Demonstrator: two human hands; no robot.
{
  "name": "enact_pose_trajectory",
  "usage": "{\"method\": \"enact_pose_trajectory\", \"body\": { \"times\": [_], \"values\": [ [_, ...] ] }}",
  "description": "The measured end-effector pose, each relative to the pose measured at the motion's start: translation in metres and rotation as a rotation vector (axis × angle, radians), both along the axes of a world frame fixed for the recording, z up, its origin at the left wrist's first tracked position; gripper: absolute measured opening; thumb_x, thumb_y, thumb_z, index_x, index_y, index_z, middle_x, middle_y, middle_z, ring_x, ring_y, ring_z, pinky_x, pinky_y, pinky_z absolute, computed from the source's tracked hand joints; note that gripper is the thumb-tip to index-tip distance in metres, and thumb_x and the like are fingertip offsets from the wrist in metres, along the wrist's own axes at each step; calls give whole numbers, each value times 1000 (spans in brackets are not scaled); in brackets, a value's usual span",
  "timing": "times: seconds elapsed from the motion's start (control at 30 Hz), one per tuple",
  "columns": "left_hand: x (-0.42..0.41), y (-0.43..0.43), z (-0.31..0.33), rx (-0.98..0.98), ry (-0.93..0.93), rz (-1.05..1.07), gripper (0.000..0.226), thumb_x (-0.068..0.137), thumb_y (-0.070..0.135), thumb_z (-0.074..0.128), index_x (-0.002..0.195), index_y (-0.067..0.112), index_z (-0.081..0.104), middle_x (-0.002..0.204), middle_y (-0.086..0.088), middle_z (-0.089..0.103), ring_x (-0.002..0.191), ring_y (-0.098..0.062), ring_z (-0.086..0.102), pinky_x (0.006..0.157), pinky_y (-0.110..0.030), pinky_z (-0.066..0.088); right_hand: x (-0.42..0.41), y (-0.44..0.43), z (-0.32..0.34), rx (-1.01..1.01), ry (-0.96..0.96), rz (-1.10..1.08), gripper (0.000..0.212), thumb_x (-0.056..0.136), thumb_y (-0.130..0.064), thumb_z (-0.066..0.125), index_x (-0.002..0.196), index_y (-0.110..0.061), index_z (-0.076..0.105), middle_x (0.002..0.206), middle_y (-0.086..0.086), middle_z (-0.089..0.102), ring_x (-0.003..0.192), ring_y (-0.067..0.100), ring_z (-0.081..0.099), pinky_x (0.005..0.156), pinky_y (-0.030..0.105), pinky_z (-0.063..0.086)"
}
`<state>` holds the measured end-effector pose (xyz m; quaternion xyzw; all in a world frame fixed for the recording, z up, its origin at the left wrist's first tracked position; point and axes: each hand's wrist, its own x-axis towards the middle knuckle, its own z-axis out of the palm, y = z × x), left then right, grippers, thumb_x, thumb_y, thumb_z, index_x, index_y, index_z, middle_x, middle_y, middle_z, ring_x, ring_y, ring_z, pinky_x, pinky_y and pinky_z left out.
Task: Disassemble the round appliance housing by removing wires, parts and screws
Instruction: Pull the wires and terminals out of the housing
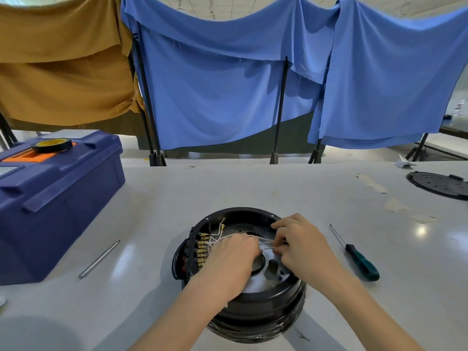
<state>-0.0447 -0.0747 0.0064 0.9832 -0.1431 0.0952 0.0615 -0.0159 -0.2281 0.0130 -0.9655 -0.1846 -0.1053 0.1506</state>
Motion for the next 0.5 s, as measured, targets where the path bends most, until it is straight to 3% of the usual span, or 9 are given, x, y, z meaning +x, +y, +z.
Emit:
{"method": "enact_pose_trajectory", "body": {
  "times": [0.13,0.17,0.2,0.23,0.27,0.33,0.4,0.5],
  "values": [
    [0,2,3,143,8,-38,15,98,17,52,113,13,50,111,-6,54,97,-27,60,63,-31,32,2,7,5,-84,-47,-20,12,80,-7,59,80,-15,67,104,-7,64,108,14,47,67,27,42],
    [0,1,5,173,22,-32,16,95,11,54,111,12,52,111,-7,55,97,-28,60,63,-32,32,2,9,5,-113,-60,-32,12,79,-6,58,81,-14,66,98,-4,64,106,15,48,71,28,43],
    [0,-1,7,190,42,-19,17,92,6,54,109,10,54,111,-9,56,98,-30,59,64,-32,32,4,10,4,-151,-72,-32,13,78,-6,57,83,-13,67,95,-2,63,107,16,47,85,31,43],
    [0,-3,8,199,61,-5,17,91,4,53,107,9,55,110,-11,57,99,-31,59,66,-33,33,5,11,2,-179,-83,-16,15,77,-6,57,85,-13,68,94,0,64,109,16,46,104,35,35],
    [0,-5,10,204,72,7,17,90,4,53,106,8,56,110,-12,59,99,-32,59,67,-34,33,7,11,0,-174,-88,5,16,76,-6,58,85,-13,69,96,1,65,112,16,44,113,35,23],
    [-1,-7,11,211,73,23,16,90,6,52,106,9,56,109,-12,59,99,-31,59,69,-34,34,7,10,-3,-71,-65,21,15,75,-4,59,81,-12,69,105,3,61,111,15,46,100,25,32],
    [-1,-4,9,188,78,14,15,91,6,51,104,11,56,107,-10,60,98,-30,59,68,-33,33,6,9,-4,52,-21,33,17,73,1,57,68,-13,64,113,5,54,103,16,53,80,27,45],
    [-2,4,3,92,55,-37,12,95,9,48,90,20,45,102,-7,60,95,-28,58,65,-31,32,8,8,-9,171,14,61,38,69,7,55,52,-24,45,114,6,49,88,9,48,73,29,48]
  ]
}}
